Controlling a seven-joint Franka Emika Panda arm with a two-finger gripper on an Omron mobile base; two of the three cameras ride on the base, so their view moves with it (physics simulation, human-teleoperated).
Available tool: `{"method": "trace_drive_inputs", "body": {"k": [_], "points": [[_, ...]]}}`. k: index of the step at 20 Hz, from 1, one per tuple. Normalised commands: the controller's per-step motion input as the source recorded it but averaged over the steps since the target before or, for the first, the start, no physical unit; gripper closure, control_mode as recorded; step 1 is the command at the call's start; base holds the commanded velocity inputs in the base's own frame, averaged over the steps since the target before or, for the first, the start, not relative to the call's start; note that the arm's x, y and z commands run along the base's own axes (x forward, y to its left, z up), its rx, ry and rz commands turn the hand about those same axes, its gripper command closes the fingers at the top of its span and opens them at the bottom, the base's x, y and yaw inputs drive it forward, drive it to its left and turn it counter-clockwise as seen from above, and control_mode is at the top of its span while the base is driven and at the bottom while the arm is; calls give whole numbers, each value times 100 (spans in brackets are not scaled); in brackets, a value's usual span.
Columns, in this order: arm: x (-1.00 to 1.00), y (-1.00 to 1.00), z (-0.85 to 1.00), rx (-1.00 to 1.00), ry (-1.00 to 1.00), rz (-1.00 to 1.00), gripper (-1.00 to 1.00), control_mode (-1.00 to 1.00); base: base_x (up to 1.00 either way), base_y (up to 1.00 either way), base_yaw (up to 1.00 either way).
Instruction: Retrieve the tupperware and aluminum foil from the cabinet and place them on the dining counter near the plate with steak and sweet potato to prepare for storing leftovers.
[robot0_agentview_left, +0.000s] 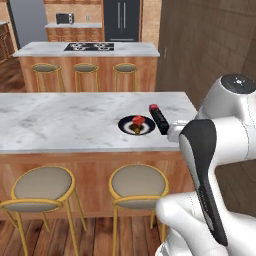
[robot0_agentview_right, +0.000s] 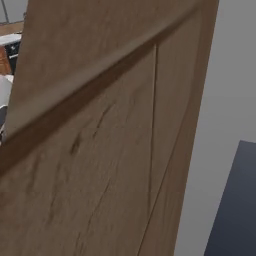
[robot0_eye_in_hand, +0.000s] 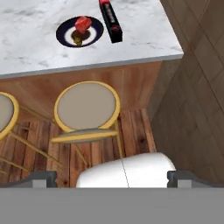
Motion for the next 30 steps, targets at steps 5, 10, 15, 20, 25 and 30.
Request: {"method": "trace_drive_inputs", "body": {"k": [5, 10, 15, 20, 25, 30], "points": [[0, 0, 0, 0, 0, 0, -100, 100, -80, 27, 25], [0, 0, 0, 0, 0, 0, -100, 100, 7, 83, 48], [0, 0, 0, 0, 0, 0, -100, 100, 81, 89, 43], [0, 0, 0, 0, 0, 0, -100, 100, 99, 92, 37], [0, 0, 0, 0, 0, 0, -100, 100, 100, 100, 23], [0, 0, 0, 0, 0, 0, -100, 100, 100, 100, 16]]}}
